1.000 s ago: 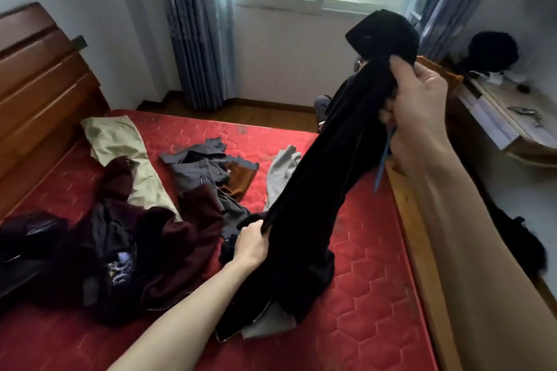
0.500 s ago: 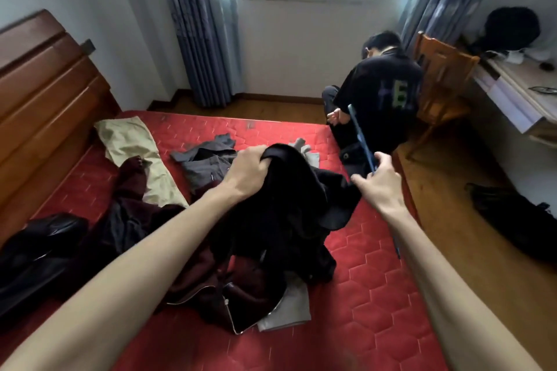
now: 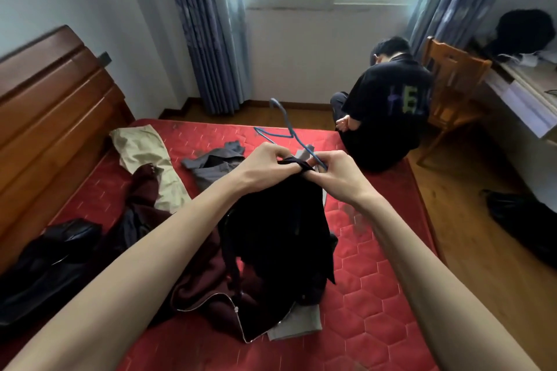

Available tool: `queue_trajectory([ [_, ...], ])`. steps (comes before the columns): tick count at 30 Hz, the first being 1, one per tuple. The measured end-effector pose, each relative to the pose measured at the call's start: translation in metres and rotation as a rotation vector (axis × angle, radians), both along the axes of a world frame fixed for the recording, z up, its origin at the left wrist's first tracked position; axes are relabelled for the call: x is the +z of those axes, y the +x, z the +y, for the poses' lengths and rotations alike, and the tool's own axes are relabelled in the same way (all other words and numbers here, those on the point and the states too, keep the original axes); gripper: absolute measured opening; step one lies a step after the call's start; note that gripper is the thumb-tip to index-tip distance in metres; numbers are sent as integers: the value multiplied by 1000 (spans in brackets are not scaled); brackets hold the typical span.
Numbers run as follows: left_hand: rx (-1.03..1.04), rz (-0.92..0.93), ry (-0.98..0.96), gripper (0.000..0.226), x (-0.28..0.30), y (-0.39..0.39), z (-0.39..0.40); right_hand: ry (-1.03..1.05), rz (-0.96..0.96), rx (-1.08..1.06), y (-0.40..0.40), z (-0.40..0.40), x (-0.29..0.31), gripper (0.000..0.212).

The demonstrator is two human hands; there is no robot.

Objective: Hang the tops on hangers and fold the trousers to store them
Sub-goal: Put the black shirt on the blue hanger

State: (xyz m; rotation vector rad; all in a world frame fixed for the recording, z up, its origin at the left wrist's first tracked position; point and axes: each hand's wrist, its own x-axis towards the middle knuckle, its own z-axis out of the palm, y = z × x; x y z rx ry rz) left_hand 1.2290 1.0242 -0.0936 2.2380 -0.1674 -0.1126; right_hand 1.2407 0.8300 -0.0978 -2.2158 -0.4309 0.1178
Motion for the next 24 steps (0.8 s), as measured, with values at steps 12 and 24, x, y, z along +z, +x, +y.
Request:
queue_trajectory([
  [12,555,-188,411,29,-86,-9,21,245,190,-7,5,-22,23,35],
  [24,691,482,4,36,-151,-20,-27,520,246,-193,-7,-84,64,12],
])
